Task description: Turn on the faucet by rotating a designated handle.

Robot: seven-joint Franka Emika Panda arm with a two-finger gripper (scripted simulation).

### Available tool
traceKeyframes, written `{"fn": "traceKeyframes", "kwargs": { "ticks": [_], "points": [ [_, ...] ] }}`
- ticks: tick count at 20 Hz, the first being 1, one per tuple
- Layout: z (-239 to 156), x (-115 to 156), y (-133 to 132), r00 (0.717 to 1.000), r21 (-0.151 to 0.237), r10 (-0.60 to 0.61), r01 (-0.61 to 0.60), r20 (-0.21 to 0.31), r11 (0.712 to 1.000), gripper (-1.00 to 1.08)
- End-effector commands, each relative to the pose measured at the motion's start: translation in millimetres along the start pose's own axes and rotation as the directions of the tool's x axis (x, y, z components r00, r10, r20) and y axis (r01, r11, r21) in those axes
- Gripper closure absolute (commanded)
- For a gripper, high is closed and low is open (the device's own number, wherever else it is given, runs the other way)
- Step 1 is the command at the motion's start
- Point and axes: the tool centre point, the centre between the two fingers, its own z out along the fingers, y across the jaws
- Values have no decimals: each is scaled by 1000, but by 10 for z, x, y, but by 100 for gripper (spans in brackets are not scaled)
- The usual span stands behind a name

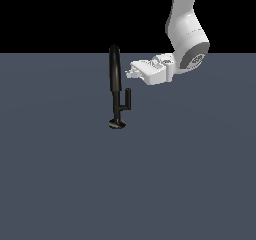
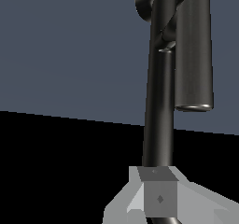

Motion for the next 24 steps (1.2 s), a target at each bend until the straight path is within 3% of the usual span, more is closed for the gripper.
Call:
{"fn": "traceKeyframes", "kwargs": {
  "ticks": [1, 6, 11, 24],
  "points": [
    [10, 176, -51, 998, 41, 38, -40, 46, 998, 108],
    [46, 465, -111, 988, 101, 95, -107, 118, 989, 108],
    [80, 646, -141, 978, 135, 127, -150, 164, 979, 108],
    [104, 668, -80, 975, 145, 136, -163, 178, 976, 108]
  ]
}}
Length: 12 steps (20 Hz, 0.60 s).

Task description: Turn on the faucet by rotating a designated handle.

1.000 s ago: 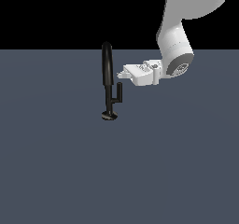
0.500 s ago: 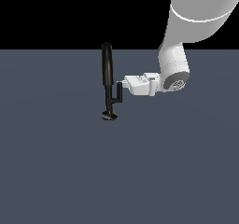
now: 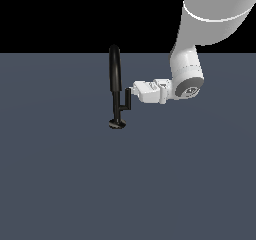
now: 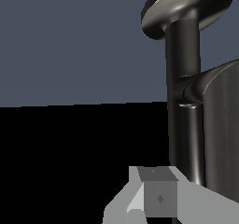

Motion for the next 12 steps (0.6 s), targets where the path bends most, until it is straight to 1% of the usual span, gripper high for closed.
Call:
{"fn": "traceKeyframes", "kwargs": {
  "ticks": [1, 12],
  "points": [
    [-1, -16, 43, 1000, 0, 0, 0, 0, 1000, 108],
    [2, -87, 261, 1000, 0, 0, 0, 0, 1000, 108]
  ]
}}
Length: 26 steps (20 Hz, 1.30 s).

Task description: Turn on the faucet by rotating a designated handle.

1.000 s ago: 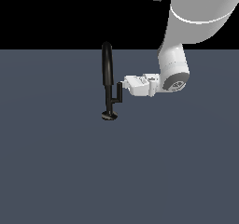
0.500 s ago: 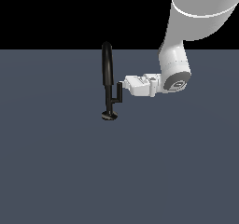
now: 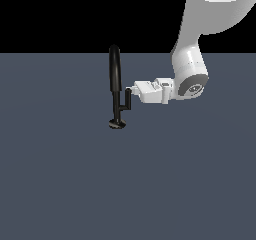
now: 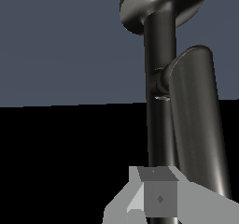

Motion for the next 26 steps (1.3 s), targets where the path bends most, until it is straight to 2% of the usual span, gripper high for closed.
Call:
{"fn": "traceKeyframes", "kwargs": {
  "ticks": [1, 8, 10, 26],
  "points": [
    [2, -29, 70, 1000, -5, 1, -1, 2, 1000, 108],
    [2, -80, 227, 1000, -5, 1, -1, 2, 1000, 108],
    [1, -80, 184, 1000, 0, -3, 3, 0, 1000, 108],
    [1, 130, 679, 1000, -4, 0, 0, 2, 1000, 108]
  ]
}}
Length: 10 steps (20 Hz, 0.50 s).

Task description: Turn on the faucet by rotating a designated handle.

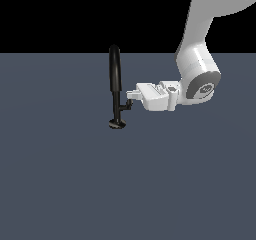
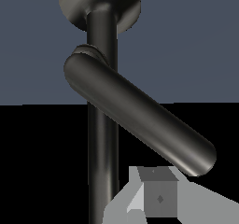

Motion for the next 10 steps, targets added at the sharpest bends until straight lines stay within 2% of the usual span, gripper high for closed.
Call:
{"fn": "traceKeyframes", "kwargs": {
  "ticks": [1, 3, 4, 10],
  "points": [
    [-1, 134, 150, 1000, -3, 22, -22, 4, 1000, 108],
    [-2, 146, 186, 1000, -3, 22, -22, 4, 1000, 108],
    [2, 50, 100, 1000, -2, 4, -4, 2, 1000, 108],
    [2, 464, 275, 1000, -3, 16, -16, 4, 1000, 108]
  ]
}}
